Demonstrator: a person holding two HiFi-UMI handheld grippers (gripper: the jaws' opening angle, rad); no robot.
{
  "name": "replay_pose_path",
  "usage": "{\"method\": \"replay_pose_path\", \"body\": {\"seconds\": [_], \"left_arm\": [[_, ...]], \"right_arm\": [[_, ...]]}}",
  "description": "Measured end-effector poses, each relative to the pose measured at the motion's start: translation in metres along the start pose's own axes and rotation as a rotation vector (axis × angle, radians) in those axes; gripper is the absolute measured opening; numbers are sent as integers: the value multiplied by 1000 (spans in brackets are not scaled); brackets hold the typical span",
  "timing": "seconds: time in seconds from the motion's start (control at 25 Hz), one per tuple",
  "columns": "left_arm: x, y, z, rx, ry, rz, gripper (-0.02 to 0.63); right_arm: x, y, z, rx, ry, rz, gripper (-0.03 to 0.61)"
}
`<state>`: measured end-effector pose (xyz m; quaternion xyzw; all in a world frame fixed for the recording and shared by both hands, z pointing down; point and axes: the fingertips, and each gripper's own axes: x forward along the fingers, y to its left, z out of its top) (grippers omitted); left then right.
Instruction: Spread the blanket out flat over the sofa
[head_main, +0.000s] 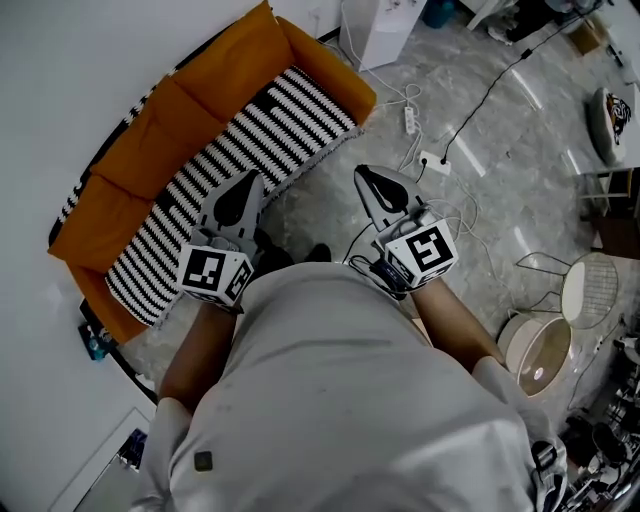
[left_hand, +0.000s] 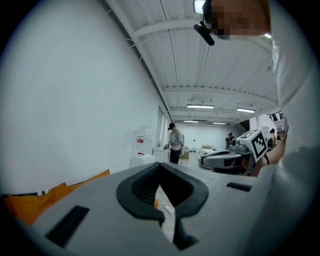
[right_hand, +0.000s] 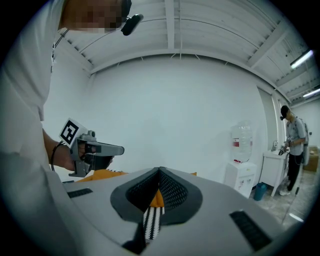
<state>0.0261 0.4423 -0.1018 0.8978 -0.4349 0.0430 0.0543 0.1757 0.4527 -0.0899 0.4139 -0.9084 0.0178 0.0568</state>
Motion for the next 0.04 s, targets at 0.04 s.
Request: {"method": "replay_pose_path", "body": {"seconds": [0.04], "left_arm": [[-1, 1, 1, 1, -1, 2, 9]], "right_arm": [[2, 1, 1, 1, 0, 1, 26]]}}
